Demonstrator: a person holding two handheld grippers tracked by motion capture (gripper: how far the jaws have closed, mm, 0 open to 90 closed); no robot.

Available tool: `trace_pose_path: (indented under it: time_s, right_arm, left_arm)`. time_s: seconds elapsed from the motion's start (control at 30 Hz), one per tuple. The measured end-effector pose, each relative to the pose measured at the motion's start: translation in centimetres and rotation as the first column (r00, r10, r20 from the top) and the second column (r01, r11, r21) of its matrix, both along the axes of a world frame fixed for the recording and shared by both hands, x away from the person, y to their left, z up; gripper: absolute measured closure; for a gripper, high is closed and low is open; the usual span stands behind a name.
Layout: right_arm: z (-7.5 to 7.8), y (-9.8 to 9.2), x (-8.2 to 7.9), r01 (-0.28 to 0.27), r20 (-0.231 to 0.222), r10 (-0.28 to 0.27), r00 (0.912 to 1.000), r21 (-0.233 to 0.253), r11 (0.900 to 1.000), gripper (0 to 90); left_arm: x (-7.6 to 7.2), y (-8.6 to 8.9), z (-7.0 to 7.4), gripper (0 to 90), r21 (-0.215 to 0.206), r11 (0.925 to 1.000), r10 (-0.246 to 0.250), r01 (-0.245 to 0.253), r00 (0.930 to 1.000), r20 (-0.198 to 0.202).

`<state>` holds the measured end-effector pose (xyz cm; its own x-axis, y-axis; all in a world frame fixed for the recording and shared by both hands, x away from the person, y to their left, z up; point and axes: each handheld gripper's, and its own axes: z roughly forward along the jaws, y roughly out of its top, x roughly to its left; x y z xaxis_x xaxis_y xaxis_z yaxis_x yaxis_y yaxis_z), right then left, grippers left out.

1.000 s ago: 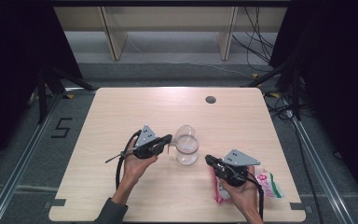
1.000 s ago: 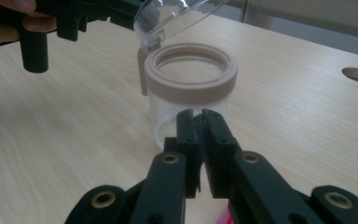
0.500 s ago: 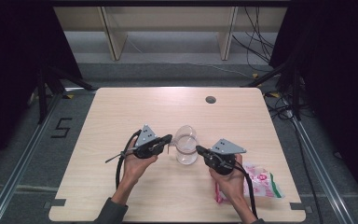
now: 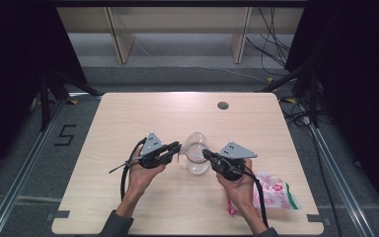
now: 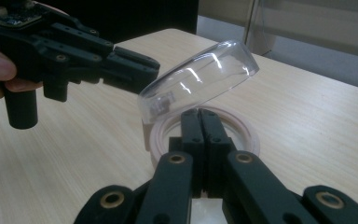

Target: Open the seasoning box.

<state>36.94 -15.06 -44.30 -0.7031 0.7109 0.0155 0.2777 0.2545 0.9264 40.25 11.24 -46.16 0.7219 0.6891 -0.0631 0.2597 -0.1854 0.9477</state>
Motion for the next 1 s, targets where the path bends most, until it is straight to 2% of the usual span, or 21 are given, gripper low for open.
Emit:
trace_pose_path:
  time_s: [0.03, 0.1, 0.13, 0.17, 0.23, 0.27, 0.3, 0.33, 0.37, 0.4, 0.43, 0.47, 0.5, 0.53, 0.73, 0.8, 0.87, 0.93, 0.97, 1.0]
  right_arm:
    - [0.1, -0.1, 0.1, 0.000, 0.027, 0.000, 0.9996, -0.016, 1.000, 90.0]
    - [0.2, 0.2, 0.2, -0.019, 0.028, 0.019, 0.9994, -0.007, 1.000, 90.0]
    - [0.4, 0.3, 0.0, -0.006, 0.011, 0.006, 0.9999, -0.008, 1.000, 90.0]
    - [0.6, 0.4, 0.2, -0.016, 0.037, 0.017, 0.9992, -0.012, 1.000, 90.0]
    - [0.6, 0.6, 0.1, -0.018, 0.021, 0.018, 0.9996, -0.002, 1.000, 90.0]
    - [0.7, 0.7, 0.1, -0.009, 0.026, 0.009, 0.9996, 0.002, 1.000, 89.9]
    - [0.7, 0.9, 0.2, -0.028, 0.037, 0.028, 0.9989, 0.007, 1.000, 89.9]
    - [0.7, 1.0, 0.1, -0.020, 0.039, 0.020, 0.9990, -0.008, 1.000, 89.8]
    - [0.7, 1.0, 0.1, -0.017, 0.033, 0.017, 0.9993, -0.005, 1.000, 89.7]
    - [0.6, 1.1, 0.1, -0.009, 0.030, 0.009, 0.9995, -0.001, 1.000, 89.7]
    - [0.6, 1.2, 0.2, -0.013, 0.048, 0.014, 0.9988, -0.010, 1.000, 89.6]
    - [0.6, 1.3, -0.1, -0.009, 0.003, 0.009, 1.0000, 0.012, 1.000, 89.4]
    - [0.6, 1.3, -0.1, -0.009, 0.003, 0.009, 1.0000, 0.012, 1.000, 89.4]
    - [0.6, 1.3, 0.3, -0.025, 0.047, 0.025, 0.9986, -0.005, 1.000, 89.3]
    - [0.7, 1.7, 0.2, -0.030, 0.037, 0.030, 0.9988, -0.010, 1.000, 89.0]
    - [0.8, 2.0, 0.2, -0.035, 0.053, 0.036, 0.9980, -0.021, 0.999, 89.0]
    - [0.8, 2.5, 0.1, -0.051, 0.047, 0.051, 0.9976, -0.008, 0.999, 88.8]
    - [1.0, 2.9, -0.2, -0.040, 0.035, 0.041, 0.9986, -0.015, 0.999, 88.6]
    - [1.0, 3.0, -0.1, -0.053, 0.057, 0.055, 0.9969, -0.023, 0.998, 88.6]
    - [1.0, 3.1, -0.1, -0.062, 0.053, 0.063, 0.9966, -0.020, 0.998, 88.5]
  left_arm:
    - [-0.1, 0.2, 0.0, 69.2, -0.015, 0.9999, 0.002, -0.003, 0.9998, -0.020]
    - [-0.4, 0.6, 0.1, 65.2, -0.015, 0.9999, -0.004, 0.003, 0.9997, -0.025]
    - [-0.6, 0.8, 0.1, 61.8, -0.015, 0.9999, 0.004, -0.004, 0.9996, -0.029]
    - [-0.8, 1.0, 0.2, 53.4, -0.011, 0.9999, 0.010, -0.010, 0.9992, -0.039]
    - [-0.9, 1.1, 0.2, 50.4, -0.011, 0.9998, 0.015, -0.016, 0.9989, -0.045]
    - [-1.0, 1.2, 0.1, 49.3, -0.003, 1.0000, 0.006, -0.006, 0.9989, -0.046]
    - [-1.2, 1.3, 0.0, 48.0, 0.017, 0.9998, 0.011, -0.011, 0.9989, -0.046]
    - [-1.5, 1.5, -0.2, 44.7, 0.036, 0.9994, 0.000, 0.002, 0.9987, -0.050]
    - [-1.5, 1.5, -0.2, 43.5, 0.036, 0.9994, 0.000, 0.002, 0.9987, -0.050]
    - [-1.8, 1.8, -0.5, 42.6, 0.054, 0.9985, 0.002, 0.001, 0.9987, -0.050]
    - [-2.0, 1.9, -0.6, 41.9, 0.056, 0.9984, 0.012, -0.008, 0.9980, -0.062]
    - [-2.1, 2.0, -0.8, 41.3, 0.063, 0.9980, 0.013, -0.009, 0.9976, -0.068]
    - [-2.1, 2.0, -0.8, 40.3, 0.063, 0.9980, 0.013, -0.009, 0.9976, -0.068]
    - [-2.4, 2.3, -1.1, 39.6, 0.079, 0.9969, 0.005, 0.000, 0.9976, -0.068]
    - [-3.0, 2.9, -1.5, 37.1, 0.088, 0.9960, 0.021, -0.014, 0.9961, -0.085]
    - [-3.2, 3.1, -1.6, 36.7, 0.090, 0.9958, 0.025, -0.017, 0.9959, -0.087]
    - [-3.6, 3.2, -1.6, 35.7, 0.101, 0.9946, 0.031, -0.023, 0.9961, -0.083]
    - [-3.8, 3.3, -1.8, 35.6, 0.097, 0.9951, 0.026, -0.018, 0.9958, -0.087]
    - [-4.0, 3.4, -1.9, 35.3, 0.107, 0.9941, 0.027, -0.017, 0.9959, -0.087]
    - [-4.0, 3.4, -2.0, 35.1, 0.109, 0.9939, 0.027, -0.017, 0.9958, -0.088]
